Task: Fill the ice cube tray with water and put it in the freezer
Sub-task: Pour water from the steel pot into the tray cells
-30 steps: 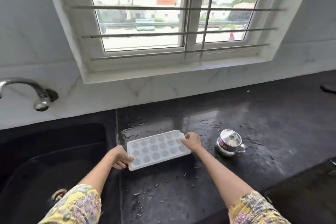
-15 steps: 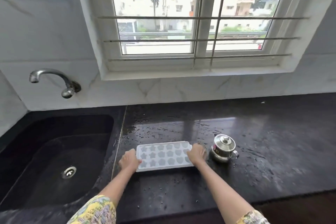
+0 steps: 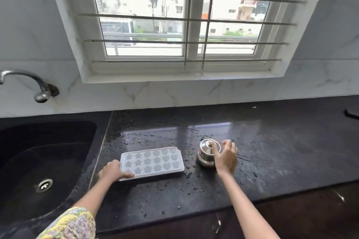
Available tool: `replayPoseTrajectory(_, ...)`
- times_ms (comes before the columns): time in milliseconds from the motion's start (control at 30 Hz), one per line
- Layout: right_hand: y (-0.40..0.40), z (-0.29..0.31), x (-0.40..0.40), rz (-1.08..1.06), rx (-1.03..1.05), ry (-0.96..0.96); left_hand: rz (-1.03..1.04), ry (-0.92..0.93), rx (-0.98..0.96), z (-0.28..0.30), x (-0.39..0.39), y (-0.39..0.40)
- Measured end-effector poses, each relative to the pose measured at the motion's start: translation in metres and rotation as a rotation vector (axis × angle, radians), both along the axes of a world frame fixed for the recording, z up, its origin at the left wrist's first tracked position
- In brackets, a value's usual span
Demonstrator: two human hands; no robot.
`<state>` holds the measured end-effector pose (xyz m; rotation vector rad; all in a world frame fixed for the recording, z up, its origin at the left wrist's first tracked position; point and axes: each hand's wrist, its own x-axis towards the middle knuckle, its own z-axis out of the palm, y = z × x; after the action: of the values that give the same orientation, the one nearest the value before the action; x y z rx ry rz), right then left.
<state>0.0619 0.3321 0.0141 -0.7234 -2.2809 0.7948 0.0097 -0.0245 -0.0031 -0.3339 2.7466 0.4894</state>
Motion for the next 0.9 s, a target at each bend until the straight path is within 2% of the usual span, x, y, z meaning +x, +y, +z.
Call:
replayPoseTrajectory(133,0.015,-0.017,0.007,0.003,-0.186,-0.184,0.014,-0.001,-0.006,0.003,-0.001,0.003)
replayPoseTrajectory(300,0.005,-0.016,0.009,0.093,-0.397,-0.106,-0.019,-0.002,-0.017,0.005,0.000,0.005)
replayPoseTrajectory(467,-0.007,-0.026,0.007,0.053,-0.741,0.051,-0.029,0.006,-0.004,0.006,0.002,0.005)
replayPoseTrajectory(600,-0.008,-0.028,-0.002,0.095,-0.783,0.060,-0.056,0.006,0.028,-0.003,0.003,0.001)
replayPoseTrajectory(733,-0.014,-0.005,-0.011,0.145,-0.804,0.112,-0.064,-0.001,0.066,-0.007,0.003,-0.002)
replayPoseTrajectory(900,-0.052,0.036,-0.029,0.359,-0.800,0.139,-0.025,0.014,0.134,-0.004,0.011,-0.003)
